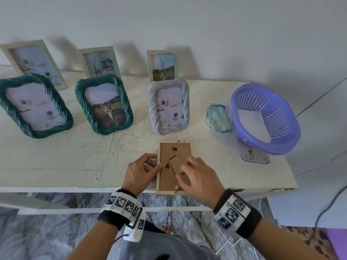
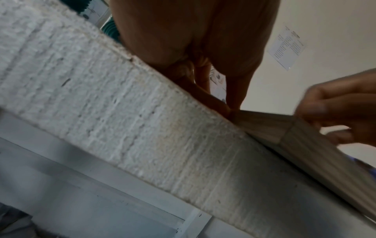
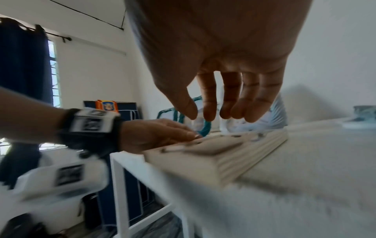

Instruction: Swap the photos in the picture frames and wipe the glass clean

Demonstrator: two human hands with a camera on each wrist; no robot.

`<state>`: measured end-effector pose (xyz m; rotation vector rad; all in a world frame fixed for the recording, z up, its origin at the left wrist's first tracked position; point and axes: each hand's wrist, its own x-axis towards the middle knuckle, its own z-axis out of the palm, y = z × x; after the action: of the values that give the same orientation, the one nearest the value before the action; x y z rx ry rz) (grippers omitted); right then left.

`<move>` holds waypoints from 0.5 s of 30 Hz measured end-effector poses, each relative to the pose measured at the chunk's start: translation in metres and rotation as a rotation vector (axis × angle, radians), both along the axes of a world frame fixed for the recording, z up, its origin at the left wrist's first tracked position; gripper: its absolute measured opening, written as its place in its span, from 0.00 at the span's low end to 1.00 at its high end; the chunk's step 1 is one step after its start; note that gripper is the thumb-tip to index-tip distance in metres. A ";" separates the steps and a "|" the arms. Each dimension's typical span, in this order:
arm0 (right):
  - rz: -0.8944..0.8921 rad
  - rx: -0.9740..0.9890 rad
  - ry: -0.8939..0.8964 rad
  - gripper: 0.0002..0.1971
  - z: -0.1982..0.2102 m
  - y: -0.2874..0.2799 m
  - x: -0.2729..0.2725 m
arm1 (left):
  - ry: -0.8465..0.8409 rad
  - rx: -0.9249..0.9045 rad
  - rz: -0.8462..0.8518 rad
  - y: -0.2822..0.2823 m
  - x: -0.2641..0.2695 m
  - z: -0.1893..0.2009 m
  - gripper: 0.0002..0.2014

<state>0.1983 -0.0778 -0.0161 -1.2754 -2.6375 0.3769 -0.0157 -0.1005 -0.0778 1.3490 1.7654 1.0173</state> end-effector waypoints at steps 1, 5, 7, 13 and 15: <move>0.019 0.019 -0.008 0.15 -0.004 -0.012 0.003 | 0.001 0.001 0.002 0.000 0.000 0.000 0.13; 0.043 0.116 -0.049 0.15 -0.022 -0.035 0.007 | -0.004 0.001 0.003 0.000 0.002 0.002 0.14; 0.032 0.133 -0.051 0.15 -0.027 -0.037 0.005 | 0.000 -0.001 0.005 -0.001 0.002 0.002 0.14; 0.066 0.132 -0.003 0.11 -0.032 -0.039 -0.004 | 0.003 0.006 0.012 -0.001 0.003 0.000 0.13; 0.109 0.134 -0.022 0.09 -0.033 -0.038 -0.001 | -0.009 -0.002 0.007 -0.001 0.004 0.002 0.13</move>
<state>0.1972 -0.1153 -0.0487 -1.1049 -2.7068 0.1988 -0.0116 -0.1011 -0.0760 1.3355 1.7653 1.0234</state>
